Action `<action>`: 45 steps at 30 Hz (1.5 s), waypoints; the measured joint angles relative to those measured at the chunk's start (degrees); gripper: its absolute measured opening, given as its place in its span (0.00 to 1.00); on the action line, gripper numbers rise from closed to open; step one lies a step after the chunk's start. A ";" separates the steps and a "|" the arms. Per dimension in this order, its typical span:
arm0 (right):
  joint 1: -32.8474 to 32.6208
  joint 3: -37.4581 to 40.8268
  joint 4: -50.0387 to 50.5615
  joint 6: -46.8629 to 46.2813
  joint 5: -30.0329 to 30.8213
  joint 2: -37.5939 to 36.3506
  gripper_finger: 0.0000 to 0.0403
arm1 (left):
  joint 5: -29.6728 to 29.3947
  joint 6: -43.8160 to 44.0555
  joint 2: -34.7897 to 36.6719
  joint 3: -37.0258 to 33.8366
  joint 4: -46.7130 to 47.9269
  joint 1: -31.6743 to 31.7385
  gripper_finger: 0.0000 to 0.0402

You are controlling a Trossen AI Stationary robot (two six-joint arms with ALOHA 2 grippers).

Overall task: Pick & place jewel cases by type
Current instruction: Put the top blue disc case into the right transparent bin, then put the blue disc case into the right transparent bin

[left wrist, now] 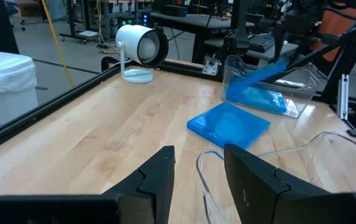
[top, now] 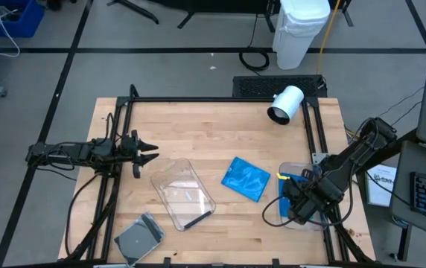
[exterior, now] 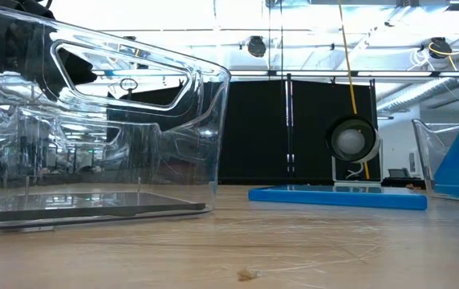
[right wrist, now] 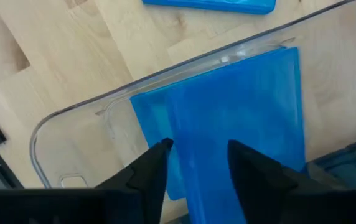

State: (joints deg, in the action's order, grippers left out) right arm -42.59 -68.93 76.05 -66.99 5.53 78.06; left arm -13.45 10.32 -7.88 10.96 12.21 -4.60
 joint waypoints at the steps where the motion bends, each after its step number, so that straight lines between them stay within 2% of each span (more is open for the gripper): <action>1: 0.00 0.00 -0.01 0.01 -0.27 0.00 0.41 | 0.00 0.00 0.00 0.00 0.02 0.02 0.36; 7: 0.00 -0.02 -0.25 0.32 -0.24 0.00 0.44 | 0.00 -0.02 0.00 0.00 0.00 0.02 0.36; 19: 0.00 -0.11 -3.32 2.69 0.05 0.00 0.43 | 0.00 0.00 0.00 0.00 0.00 0.02 0.36; 24: 0.00 -0.13 -6.95 5.58 -2.77 -0.02 0.43 | 0.00 -0.02 0.02 0.00 0.02 0.02 0.36; 34: 0.00 -0.15 -17.71 13.40 -1.70 -0.02 0.42 | 0.00 -0.02 0.00 0.00 0.00 0.02 0.36; 40: 0.00 0.79 -30.24 24.68 4.56 -0.09 0.42 | 0.00 -0.01 0.00 0.00 0.00 0.02 0.36; 45: -0.27 6.50 -49.92 43.01 5.31 -0.09 0.42 | 0.00 -0.02 0.00 0.00 0.00 0.02 0.36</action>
State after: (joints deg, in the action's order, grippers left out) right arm -42.86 -62.43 26.14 -23.98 10.85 77.97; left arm -13.45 10.31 -7.88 10.96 12.21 -4.58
